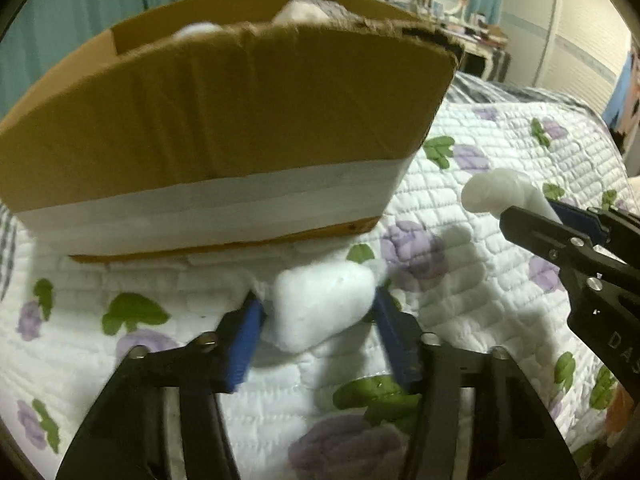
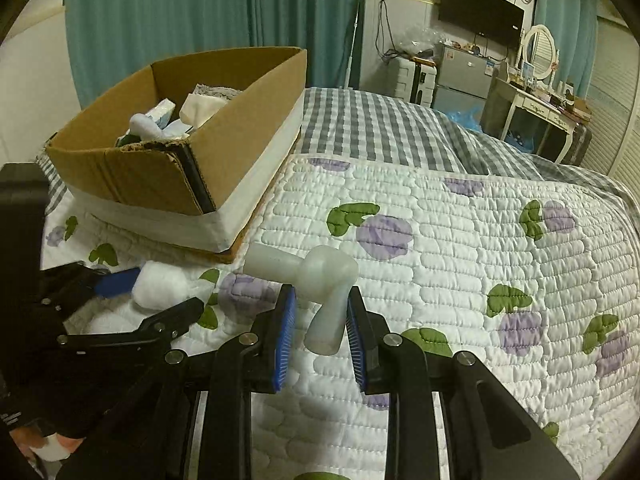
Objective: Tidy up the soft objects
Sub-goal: 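Grasp the white foam piece with the left tool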
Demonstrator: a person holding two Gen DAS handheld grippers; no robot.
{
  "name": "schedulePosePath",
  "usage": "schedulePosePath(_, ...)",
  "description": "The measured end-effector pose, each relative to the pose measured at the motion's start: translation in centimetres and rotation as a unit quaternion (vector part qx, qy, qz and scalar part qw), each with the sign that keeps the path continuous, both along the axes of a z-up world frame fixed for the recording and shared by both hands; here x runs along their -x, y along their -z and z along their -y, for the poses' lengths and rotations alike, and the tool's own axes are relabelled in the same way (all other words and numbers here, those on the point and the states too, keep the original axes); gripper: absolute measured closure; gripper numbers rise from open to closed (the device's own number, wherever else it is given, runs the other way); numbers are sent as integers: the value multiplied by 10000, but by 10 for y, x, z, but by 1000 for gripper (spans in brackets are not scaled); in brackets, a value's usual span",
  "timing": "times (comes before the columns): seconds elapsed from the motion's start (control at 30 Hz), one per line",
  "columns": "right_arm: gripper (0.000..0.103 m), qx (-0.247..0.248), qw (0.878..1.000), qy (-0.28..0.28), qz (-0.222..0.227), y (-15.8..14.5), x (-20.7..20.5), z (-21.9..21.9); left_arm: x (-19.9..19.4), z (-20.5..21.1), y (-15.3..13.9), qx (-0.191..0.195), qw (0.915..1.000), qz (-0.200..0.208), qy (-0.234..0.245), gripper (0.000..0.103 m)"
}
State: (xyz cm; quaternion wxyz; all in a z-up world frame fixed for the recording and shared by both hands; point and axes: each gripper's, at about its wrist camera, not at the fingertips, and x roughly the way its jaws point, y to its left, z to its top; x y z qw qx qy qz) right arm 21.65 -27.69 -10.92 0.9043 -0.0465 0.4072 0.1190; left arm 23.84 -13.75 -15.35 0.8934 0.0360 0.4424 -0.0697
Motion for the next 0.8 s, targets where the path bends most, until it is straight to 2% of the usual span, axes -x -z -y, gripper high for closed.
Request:
schedulePosePath(0.03, 78, 30, 10000, 8, 5, 0, 1, -1, -1, 0, 1, 26, 10000, -45, 52, 64)
schedulePosePath(0.17, 78, 27, 10000, 66, 22, -1, 6, -1, 4, -6, -1, 213, 9997, -68, 92, 64)
schedulePosePath(0.33, 78, -39, 9999, 122, 54, -9, 20, -2, 25, -15, -21, 241, 9995, 103, 158, 64)
schedulePosePath(0.53, 78, 174, 9997, 32, 191, -31, 47, -20, 55, -25, -58, 175, 9991, 325, 220, 64)
schedulePosePath(0.8, 78, 360, 9980, -132, 511, -78, 85, -49, 91, -42, -107, 99, 9961, 821, 301, 64)
